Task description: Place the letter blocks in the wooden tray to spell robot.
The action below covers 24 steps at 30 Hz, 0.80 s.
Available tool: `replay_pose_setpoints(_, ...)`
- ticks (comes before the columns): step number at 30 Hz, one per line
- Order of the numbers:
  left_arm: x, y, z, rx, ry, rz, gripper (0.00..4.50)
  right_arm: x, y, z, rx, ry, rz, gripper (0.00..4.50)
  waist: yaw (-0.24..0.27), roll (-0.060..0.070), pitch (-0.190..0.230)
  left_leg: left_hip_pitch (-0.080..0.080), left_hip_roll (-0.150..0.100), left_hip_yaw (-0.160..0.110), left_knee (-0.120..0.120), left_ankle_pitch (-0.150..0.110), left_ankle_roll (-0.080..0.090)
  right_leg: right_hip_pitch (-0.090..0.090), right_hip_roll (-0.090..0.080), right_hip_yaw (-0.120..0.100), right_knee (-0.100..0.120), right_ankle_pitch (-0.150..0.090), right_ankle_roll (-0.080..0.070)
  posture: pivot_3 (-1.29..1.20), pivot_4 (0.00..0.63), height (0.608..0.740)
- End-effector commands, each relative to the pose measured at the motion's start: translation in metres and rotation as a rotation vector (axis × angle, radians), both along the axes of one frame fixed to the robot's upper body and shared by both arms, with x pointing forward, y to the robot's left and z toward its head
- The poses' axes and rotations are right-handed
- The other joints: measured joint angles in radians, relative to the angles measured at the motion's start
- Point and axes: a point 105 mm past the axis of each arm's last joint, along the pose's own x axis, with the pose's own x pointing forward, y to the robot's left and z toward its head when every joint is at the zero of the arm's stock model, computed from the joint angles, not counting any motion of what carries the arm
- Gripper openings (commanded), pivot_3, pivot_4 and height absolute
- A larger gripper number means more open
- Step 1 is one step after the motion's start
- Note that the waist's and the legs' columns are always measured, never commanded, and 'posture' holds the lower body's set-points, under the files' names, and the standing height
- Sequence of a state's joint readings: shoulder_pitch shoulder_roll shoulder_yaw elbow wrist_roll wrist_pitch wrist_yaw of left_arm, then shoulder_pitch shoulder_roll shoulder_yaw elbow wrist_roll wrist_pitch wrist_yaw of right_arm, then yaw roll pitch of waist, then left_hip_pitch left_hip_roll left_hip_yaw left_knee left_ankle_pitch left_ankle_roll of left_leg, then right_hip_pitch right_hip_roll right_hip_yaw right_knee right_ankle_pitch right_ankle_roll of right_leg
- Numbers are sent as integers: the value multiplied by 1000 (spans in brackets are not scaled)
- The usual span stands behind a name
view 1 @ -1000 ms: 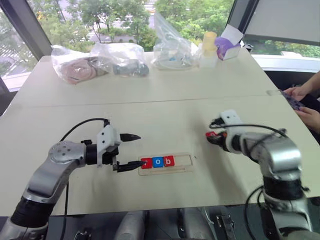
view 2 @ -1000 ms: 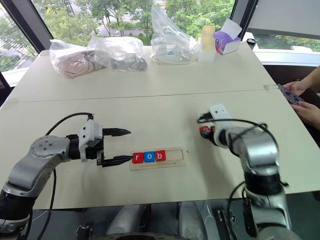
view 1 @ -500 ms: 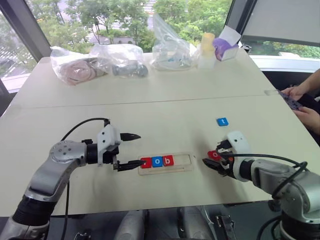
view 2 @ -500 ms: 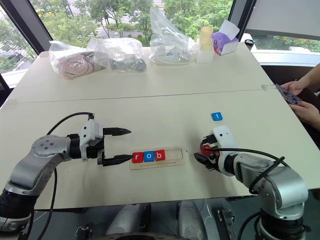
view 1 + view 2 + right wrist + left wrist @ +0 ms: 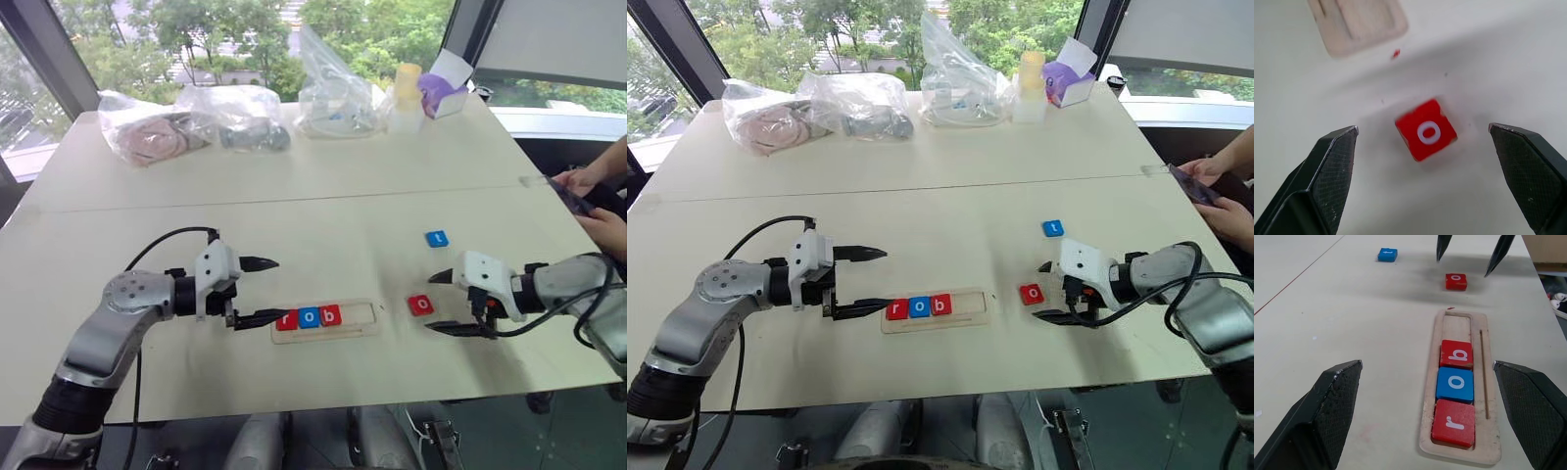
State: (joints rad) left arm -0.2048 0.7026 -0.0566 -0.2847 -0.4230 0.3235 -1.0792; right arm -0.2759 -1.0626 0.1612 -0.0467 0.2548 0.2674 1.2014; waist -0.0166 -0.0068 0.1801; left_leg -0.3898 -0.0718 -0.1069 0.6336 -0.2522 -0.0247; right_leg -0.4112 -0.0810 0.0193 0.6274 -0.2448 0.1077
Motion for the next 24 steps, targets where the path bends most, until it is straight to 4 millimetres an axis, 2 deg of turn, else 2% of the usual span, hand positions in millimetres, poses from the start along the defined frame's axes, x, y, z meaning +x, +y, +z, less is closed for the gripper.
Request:
replay_pose_setpoints(1,-6,-1,8,0,-35,-20,4500,7,0,-4,15,-10,58,4435,3,0,0,0,0,0,0,0,0,0,0,0,0,0,0,0,150,740)
replay_pose_setpoints(8,-19,-2,7,10,-11,-73,4500,13,0,-14,31,15,77,4435,4,0,0,0,0,-1,0,0,0,0,0,1,0,0,0,0,150,740)
replay_pose_setpoints(11,-20,-2,9,6,-5,-79,4500,14,-1,-15,27,15,81,3571,5,0,0,0,0,-1,0,0,0,0,-1,1,1,0,-1,0,150,740)
replay_pose_setpoints(15,-19,-2,12,4,-5,-77,4500,12,5,-11,51,7,95,1440,5,0,0,0,0,-1,0,0,0,0,-1,1,1,0,-1,0,150,740)
replay_pose_setpoints(16,-18,-2,12,4,-6,-77,4500,12,7,-9,56,-1,99,1114,5,0,0,0,0,-1,0,0,0,0,-1,1,1,0,-1,0,150,740)
replay_pose_setpoints(19,-17,-2,13,3,-9,-75,4500,14,20,4,78,-39,112,1123,3,1,0,0,0,-1,0,0,0,0,-1,1,1,0,-1,0,150,740)
replay_pose_setpoints(24,-17,-2,13,3,-9,-72,4500,3,57,26,128,-40,176,1123,6,1,0,0,0,-1,0,0,0,-1,-1,1,1,0,-1,0,150,740)
